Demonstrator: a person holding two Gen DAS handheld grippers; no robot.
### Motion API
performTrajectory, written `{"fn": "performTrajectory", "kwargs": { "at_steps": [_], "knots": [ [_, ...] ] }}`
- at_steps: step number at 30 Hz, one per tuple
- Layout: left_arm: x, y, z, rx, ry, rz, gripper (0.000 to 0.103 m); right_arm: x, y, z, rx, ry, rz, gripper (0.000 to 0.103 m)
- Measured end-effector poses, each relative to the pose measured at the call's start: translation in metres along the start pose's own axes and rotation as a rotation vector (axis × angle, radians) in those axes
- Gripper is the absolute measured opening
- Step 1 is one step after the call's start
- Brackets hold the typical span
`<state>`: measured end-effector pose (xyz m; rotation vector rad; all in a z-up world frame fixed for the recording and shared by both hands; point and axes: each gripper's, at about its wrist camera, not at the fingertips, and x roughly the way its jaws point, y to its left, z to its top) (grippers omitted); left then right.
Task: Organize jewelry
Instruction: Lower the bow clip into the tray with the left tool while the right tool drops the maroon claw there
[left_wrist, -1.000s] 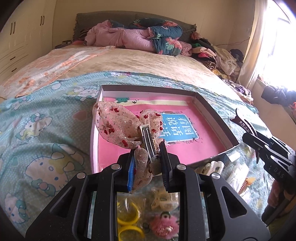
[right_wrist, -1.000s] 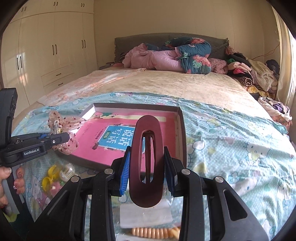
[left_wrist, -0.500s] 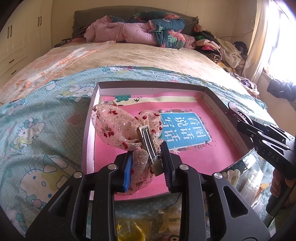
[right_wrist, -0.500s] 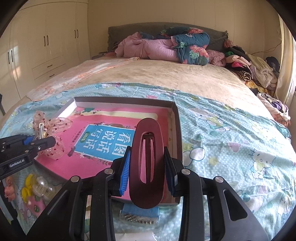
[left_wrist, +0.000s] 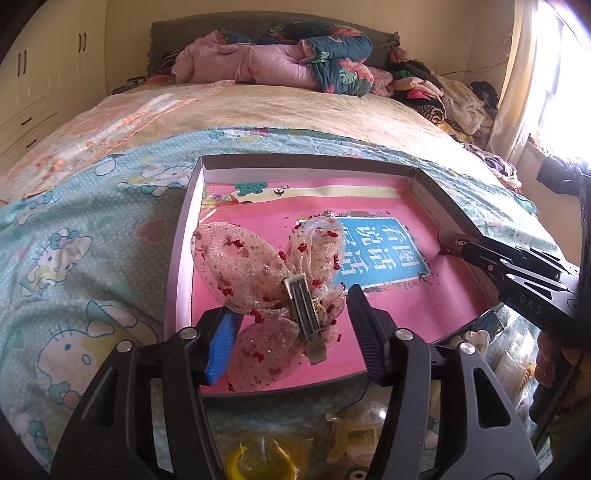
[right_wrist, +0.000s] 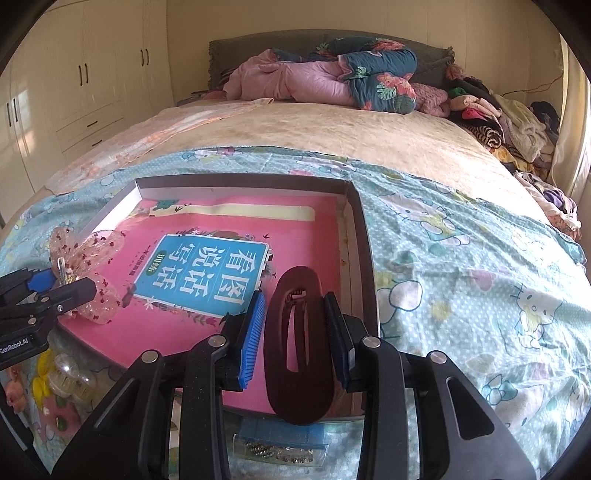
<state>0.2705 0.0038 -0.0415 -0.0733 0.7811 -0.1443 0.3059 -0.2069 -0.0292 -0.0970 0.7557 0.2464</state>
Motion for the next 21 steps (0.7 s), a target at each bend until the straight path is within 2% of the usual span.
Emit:
{"fn": "performTrajectory", "kwargs": {
  "at_steps": [7, 11, 21],
  "knots": [
    [-0.014, -0.001, -0.004, 0.002, -0.03, -0.002, 0.066, -0.016, 0.003, -0.007, 0.006, -0.029, 0.0, 0.047],
    [-0.026, -0.001, -0.007, 0.0, -0.054, -0.011, 0.076, -0.036, 0.004, -0.015, 0.02, -0.067, 0.002, 0.058],
    [-0.06, -0.008, -0.015, 0.002, -0.121, -0.038, 0.087, -0.087, 0.008, -0.039, 0.036, -0.137, 0.002, 0.068]
  ]
}}
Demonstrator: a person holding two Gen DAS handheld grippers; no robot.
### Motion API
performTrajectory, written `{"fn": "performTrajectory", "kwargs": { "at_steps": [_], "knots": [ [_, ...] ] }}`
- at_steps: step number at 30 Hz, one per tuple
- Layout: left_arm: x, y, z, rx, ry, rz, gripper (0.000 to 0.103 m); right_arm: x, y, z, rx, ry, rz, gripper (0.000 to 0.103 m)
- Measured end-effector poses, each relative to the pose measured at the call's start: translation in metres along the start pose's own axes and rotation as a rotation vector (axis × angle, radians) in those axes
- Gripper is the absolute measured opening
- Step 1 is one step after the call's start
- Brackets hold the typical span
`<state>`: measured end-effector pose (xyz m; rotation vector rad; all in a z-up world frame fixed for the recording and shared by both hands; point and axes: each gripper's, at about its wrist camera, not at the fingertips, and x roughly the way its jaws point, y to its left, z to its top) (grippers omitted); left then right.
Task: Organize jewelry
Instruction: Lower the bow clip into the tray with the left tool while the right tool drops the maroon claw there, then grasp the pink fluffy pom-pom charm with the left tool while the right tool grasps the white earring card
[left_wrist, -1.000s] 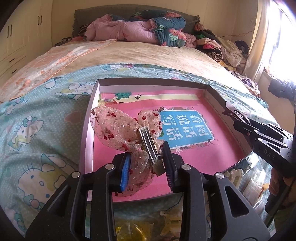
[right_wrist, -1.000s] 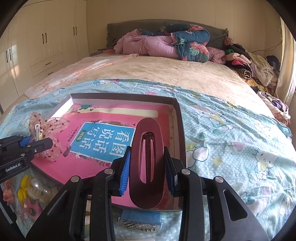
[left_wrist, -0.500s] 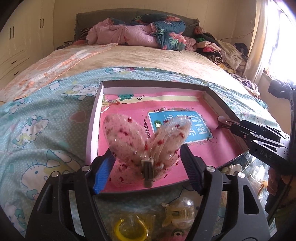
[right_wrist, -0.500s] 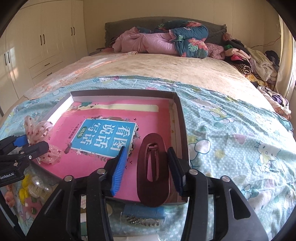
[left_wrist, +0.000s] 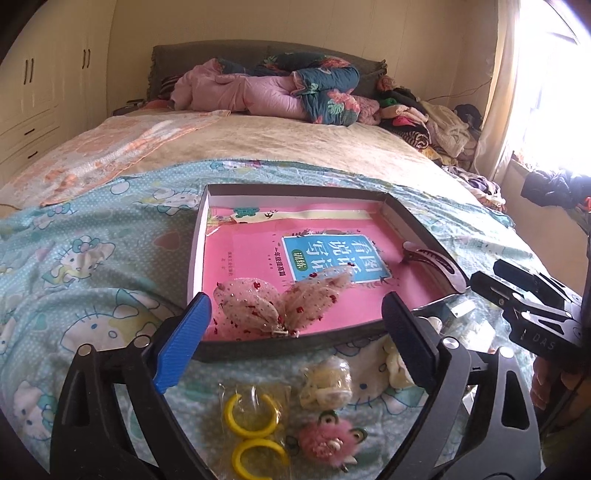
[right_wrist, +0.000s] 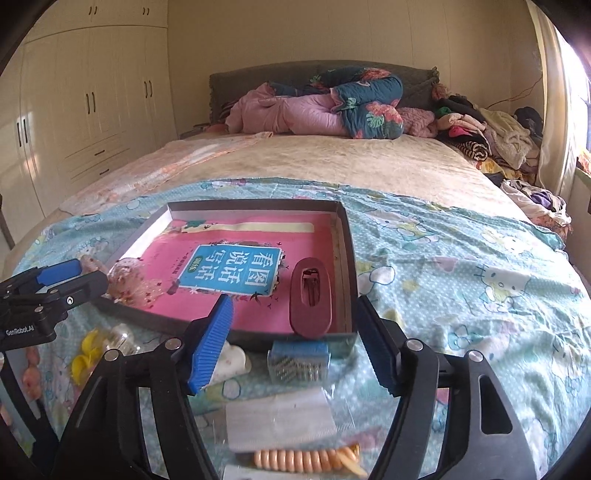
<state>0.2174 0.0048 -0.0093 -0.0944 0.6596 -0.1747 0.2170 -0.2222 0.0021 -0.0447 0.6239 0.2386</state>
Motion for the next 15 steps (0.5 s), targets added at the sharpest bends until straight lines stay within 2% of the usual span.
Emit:
{"fn": "performTrajectory", "kwargs": {
  "at_steps": [15],
  "knots": [
    [-0.031, -0.014, -0.022, 0.029, -0.02, -0.031, 0.089, -0.053, 0.008, -0.035, -0.026, -0.025, -0.014, 0.074]
  ]
}}
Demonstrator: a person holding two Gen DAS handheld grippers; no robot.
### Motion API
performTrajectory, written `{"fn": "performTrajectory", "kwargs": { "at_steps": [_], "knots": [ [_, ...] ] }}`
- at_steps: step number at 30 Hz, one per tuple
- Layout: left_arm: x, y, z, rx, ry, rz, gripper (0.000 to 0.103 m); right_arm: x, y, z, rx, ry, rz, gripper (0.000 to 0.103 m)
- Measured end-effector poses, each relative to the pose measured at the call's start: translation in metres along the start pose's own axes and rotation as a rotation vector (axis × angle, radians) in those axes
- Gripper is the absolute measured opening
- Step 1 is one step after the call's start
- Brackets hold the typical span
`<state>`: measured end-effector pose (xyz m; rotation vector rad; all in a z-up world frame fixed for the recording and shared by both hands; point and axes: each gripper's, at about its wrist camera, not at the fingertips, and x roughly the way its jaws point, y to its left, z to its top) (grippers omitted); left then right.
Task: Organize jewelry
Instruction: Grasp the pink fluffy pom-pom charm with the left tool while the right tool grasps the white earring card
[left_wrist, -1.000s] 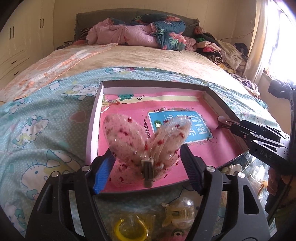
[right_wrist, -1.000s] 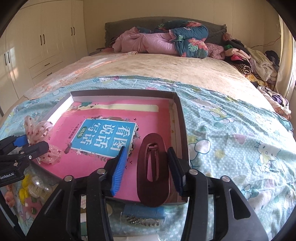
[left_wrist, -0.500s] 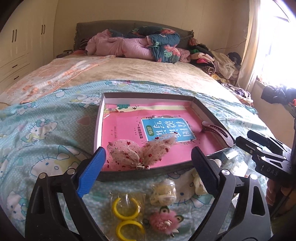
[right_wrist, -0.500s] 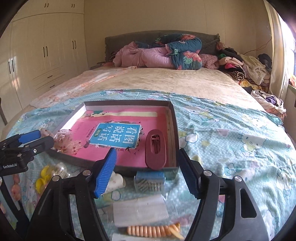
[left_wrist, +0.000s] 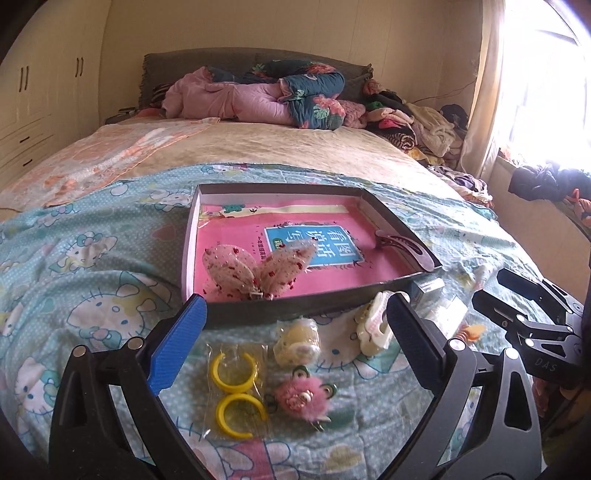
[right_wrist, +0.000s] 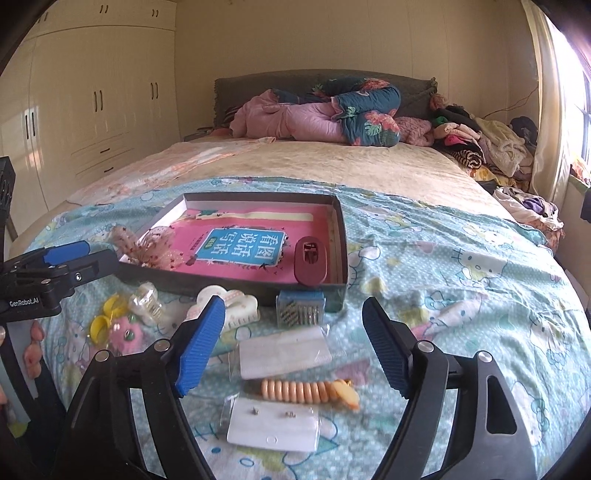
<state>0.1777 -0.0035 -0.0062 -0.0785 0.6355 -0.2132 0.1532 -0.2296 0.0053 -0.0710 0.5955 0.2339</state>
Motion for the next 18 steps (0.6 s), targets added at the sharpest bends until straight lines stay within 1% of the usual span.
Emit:
{"fn": "performTrajectory", "kwargs": {
  "at_steps": [8, 18],
  "knots": [
    [-0.009, -0.005, -0.013, 0.007, 0.018, -0.012, 0.089, -0.01, -0.001, -0.018, 0.01, 0.022, 0.004, 0.075],
    [-0.007, -0.014, -0.038, 0.036, 0.085, -0.037, 0.089, -0.011, -0.002, -0.041, 0.022, 0.068, 0.018, 0.076]
  ]
}}
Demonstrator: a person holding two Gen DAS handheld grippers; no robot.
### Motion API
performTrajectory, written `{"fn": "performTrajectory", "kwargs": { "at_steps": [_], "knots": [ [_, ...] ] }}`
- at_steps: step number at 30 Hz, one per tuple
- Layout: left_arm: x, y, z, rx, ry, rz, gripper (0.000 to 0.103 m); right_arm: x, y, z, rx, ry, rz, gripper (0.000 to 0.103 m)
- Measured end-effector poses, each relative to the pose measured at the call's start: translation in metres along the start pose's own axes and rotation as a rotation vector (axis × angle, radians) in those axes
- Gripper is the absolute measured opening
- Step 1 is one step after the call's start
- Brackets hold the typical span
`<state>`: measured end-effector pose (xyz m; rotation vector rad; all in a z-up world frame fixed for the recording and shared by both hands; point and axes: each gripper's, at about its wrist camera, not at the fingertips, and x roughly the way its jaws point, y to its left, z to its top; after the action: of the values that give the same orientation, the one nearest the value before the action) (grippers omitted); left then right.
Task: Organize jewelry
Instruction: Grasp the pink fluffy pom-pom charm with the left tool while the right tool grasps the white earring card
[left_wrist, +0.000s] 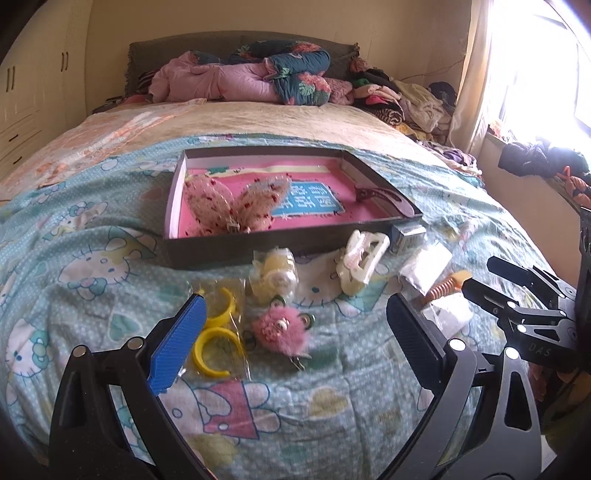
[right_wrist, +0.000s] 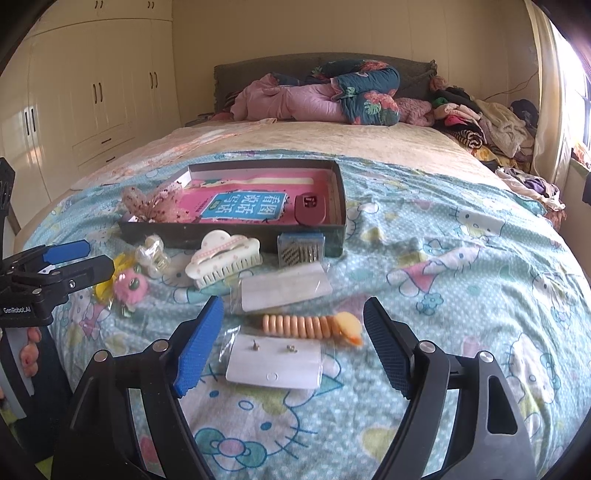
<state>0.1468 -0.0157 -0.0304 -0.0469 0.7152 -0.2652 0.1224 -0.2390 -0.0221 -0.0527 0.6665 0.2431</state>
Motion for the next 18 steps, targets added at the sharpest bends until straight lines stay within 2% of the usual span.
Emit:
{"fn": "performTrajectory", "kwargs": {
  "at_steps": [5, 11, 17, 18],
  "knots": [
    [0.005, -0.001, -0.008, 0.01, 0.028, -0.014, 0.088, 0.003, -0.003, -0.01, 0.009, 0.023, 0.007, 0.076],
    [0.015, -0.007, -0.013, 0.028, 0.062, -0.022, 0.07, 0.01, -0.008, -0.022, 0.021, 0.054, 0.017, 0.076],
    [0.032, -0.004, -0.014, 0.027, 0.097, 0.023, 0.068, 0.02, -0.01, -0.029, 0.045, 0.088, 0.049, 0.076],
    [0.035, -0.003, -0.014, 0.026, 0.102, 0.025, 0.065, 0.022, -0.009, -0.03, 0.046, 0.091, 0.055, 0.076]
  ]
}}
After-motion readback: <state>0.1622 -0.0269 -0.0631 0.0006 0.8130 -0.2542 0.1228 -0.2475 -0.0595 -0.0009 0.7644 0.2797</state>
